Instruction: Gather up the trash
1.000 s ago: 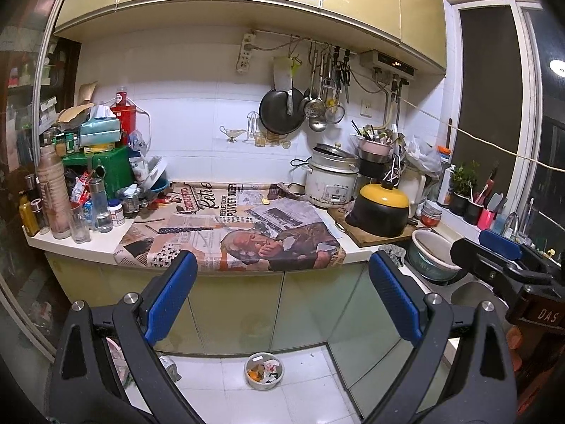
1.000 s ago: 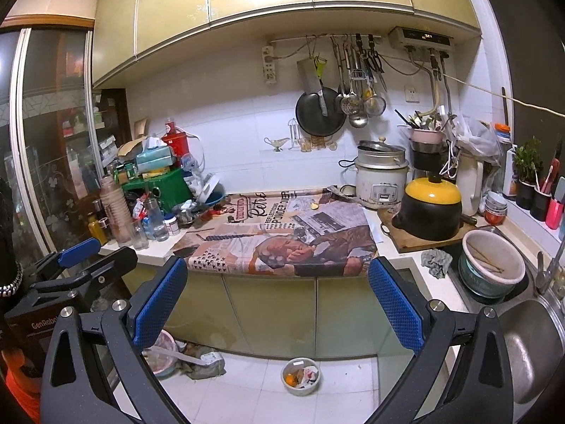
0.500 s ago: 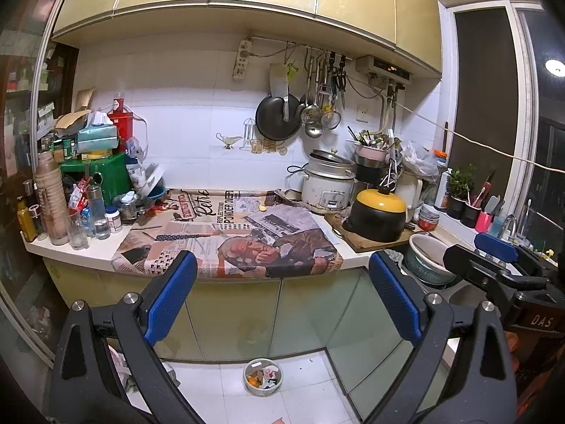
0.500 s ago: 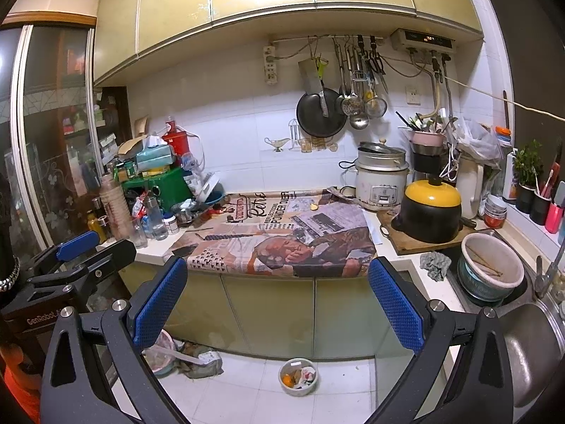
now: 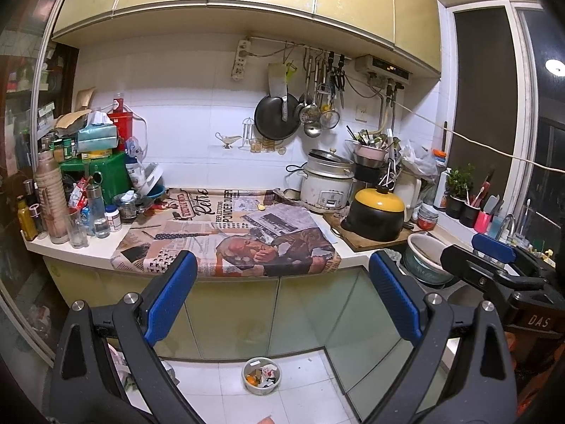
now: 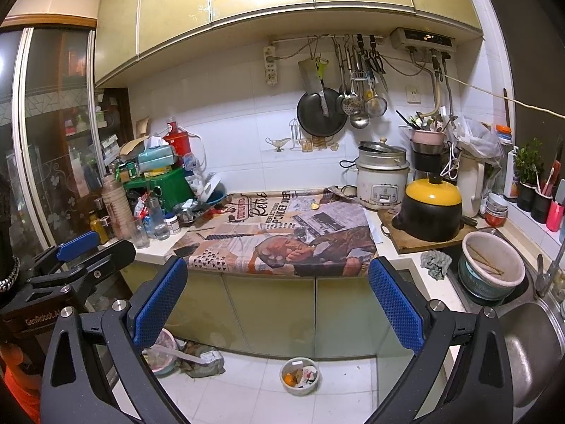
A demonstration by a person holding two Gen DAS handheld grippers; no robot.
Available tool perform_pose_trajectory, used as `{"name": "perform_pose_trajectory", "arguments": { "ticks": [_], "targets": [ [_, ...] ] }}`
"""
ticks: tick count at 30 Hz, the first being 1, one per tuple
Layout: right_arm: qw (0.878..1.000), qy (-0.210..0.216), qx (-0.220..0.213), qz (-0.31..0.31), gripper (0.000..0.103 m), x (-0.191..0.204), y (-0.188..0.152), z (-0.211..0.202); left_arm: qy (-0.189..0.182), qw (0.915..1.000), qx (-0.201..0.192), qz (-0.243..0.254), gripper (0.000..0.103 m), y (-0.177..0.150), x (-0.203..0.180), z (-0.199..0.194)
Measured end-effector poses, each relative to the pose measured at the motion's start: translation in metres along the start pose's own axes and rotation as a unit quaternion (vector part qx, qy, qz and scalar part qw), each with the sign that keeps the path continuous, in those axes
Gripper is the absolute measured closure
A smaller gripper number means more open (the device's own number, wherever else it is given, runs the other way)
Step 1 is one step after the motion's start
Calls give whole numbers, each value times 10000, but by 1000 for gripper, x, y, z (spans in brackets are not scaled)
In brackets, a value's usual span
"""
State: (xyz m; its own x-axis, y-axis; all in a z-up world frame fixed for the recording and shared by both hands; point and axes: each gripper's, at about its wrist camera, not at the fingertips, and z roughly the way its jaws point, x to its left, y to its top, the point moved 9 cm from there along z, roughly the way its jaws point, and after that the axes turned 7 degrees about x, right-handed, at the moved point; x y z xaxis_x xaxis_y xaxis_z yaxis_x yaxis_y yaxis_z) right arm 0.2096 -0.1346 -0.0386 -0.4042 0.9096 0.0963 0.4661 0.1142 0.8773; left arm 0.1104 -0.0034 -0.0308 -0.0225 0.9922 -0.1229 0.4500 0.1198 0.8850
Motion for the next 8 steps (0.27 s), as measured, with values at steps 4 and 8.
{"name": "perform_pose_trajectory", "arguments": {
  "ticks": [4, 8],
  "targets": [
    [10000, 4, 19, 15, 1, 0, 0, 1, 28, 10000, 38, 1, 5, 0, 0, 3],
    [9999, 49, 88, 59, 1, 2, -2, 7, 90, 9999, 85, -38, 5, 1, 4, 11]
  ]
}}
